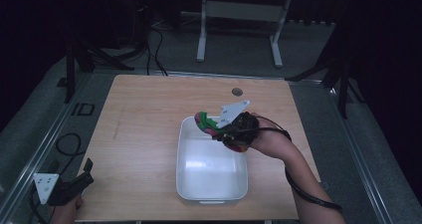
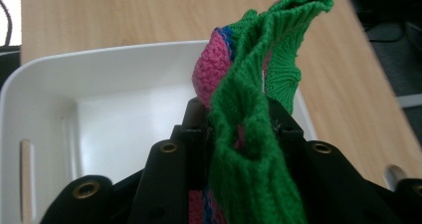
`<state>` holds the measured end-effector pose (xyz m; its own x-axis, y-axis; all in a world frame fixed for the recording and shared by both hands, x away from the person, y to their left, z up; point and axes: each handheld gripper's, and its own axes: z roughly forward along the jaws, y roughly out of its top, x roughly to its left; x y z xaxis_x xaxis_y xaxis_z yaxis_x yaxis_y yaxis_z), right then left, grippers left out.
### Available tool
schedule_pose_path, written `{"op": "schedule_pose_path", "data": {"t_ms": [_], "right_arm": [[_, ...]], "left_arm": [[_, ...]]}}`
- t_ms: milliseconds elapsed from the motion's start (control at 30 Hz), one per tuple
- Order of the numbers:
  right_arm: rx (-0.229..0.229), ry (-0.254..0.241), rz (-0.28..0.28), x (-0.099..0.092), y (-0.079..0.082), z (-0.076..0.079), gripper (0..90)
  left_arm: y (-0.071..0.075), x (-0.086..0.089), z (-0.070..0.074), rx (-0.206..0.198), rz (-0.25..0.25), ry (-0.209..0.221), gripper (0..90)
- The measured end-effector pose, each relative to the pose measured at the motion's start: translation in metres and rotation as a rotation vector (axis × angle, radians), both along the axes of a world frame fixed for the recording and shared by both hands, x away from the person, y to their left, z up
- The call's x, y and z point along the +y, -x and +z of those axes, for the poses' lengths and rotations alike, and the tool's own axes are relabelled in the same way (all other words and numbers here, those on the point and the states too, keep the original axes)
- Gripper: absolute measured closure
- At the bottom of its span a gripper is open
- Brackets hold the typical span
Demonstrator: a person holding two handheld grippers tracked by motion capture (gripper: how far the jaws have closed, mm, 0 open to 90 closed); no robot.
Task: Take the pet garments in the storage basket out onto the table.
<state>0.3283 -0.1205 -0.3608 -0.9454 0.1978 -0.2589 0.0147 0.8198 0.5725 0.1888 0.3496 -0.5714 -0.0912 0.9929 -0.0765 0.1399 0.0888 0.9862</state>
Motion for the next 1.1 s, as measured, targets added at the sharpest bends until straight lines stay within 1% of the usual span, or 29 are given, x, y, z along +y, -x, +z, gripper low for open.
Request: {"op": "schedule_pose_path", "data": {"t_ms": [233,267,300,333,400,633,800,867,900,967,1033,1100], "right_arm": [[-0.033,-0.017,-0.064,-0.03,-0.006,0.01,67.9],[-0.033,-0.017,-0.064,-0.03,-0.006,0.01,67.9],[-0.035,-0.016,-0.069,-0.035,-0.007,0.011,67.9],[-0.048,-0.029,-0.088,-0.047,-0.008,0.012,67.9],[-0.056,-0.027,-0.114,-0.058,-0.009,0.013,67.8],[-0.057,-0.025,-0.204,-0.098,-0.014,0.009,67.8],[-0.055,-0.021,-0.273,-0.129,-0.017,0.003,67.8],[-0.048,-0.017,-0.29,-0.137,-0.017,0.0,67.8],[-0.048,-0.023,-0.307,-0.142,-0.018,-0.003,67.8],[-0.044,-0.019,-0.32,-0.147,-0.02,-0.009,67.8],[-0.033,-0.027,-0.347,-0.153,-0.023,-0.019,67.7],[-0.022,-0.028,-0.361,-0.157,-0.026,-0.028,67.8]], "left_arm": [[0.0,0.0,0.0,0.003,0.002,-0.004,1.4],[0.0,0.0,0.0,0.003,0.002,-0.004,1.4],[0.0,0.0,0.0,0.002,0.003,-0.005,1.4],[0.0,0.0,0.0,0.002,0.005,-0.005,1.4],[0.0,-0.001,0.0,0.003,0.006,-0.007,1.4],[0.0,-0.001,0.0,0.001,0.008,-0.008,1.4],[0.0,-0.001,0.0,0.003,0.008,-0.011,1.4],[0.0,-0.001,0.0,0.004,0.009,-0.009,1.3],[0.0,-0.001,0.0,0.004,0.011,-0.009,1.3],[0.0,-0.001,0.0,0.006,0.011,-0.013,1.4],[0.0,-0.002,0.0,0.003,0.012,-0.012,1.4],[0.0,-0.001,0.0,0.001,0.01,-0.01,1.4]]}}
